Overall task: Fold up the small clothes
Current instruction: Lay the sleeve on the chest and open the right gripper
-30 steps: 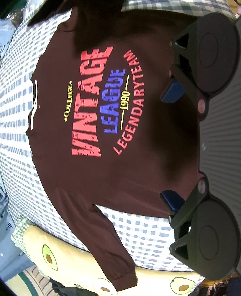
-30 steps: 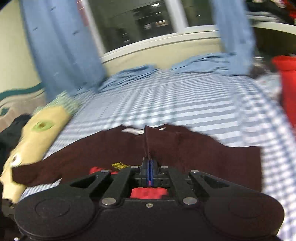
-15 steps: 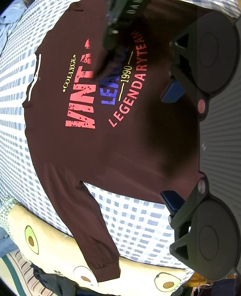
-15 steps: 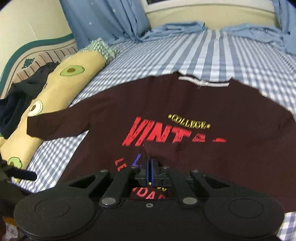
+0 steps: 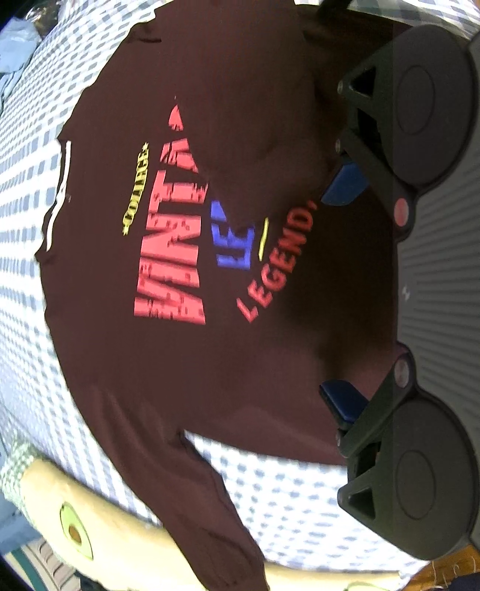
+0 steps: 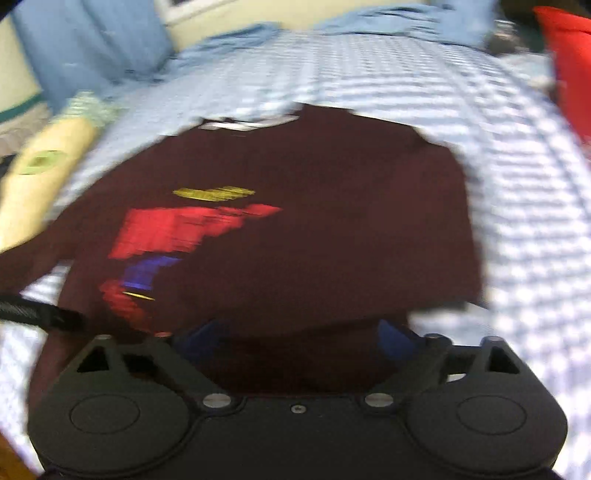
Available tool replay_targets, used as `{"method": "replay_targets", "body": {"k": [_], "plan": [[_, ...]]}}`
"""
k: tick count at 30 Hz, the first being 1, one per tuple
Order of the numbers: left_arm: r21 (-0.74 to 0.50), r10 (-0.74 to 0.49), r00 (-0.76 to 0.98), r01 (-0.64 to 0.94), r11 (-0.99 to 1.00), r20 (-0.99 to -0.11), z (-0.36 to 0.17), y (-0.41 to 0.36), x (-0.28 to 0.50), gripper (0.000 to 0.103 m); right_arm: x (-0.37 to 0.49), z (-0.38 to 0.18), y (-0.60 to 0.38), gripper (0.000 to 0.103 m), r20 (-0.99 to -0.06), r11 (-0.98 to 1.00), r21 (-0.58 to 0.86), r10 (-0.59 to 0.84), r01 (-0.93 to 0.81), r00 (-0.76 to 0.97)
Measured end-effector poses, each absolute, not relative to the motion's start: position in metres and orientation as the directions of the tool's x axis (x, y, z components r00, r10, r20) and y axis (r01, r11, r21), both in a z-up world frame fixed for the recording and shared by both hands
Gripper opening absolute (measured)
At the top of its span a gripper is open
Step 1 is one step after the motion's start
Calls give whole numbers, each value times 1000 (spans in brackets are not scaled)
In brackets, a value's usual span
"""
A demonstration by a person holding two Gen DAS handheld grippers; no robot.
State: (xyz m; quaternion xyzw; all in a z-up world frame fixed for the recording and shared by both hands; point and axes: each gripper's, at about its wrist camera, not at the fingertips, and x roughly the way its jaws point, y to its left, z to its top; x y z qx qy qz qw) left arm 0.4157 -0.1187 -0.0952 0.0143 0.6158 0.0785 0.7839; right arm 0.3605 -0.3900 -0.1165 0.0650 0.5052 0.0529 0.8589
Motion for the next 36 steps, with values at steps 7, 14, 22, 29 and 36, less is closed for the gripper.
{"method": "replay_targets", "body": {"k": [7,14,22,29,36], "plan": [[148,154,177,-49,988,-972,-127,-146,440,102,355,-141,-445,102,-860,983,-164,-184,84,476],[193,198,120,-46,980,-973,-153,-164,452,102,377,-172,-463,102,-795,960,-275,-260,56,548],[252,256,67,-64,966,-964,-168,-174,453,103,383,-179,-461,102,-686,912,-409,-322,20,652],[252,257,59,-79,964,-965,-173,-173,451,103,379,-175,-476,102,-687,931,-349,-334,111,645],[229,240,100,-114,967,-966,-159,-154,440,102,372,-171,-475,102,-766,961,-241,-273,133,583]]}}
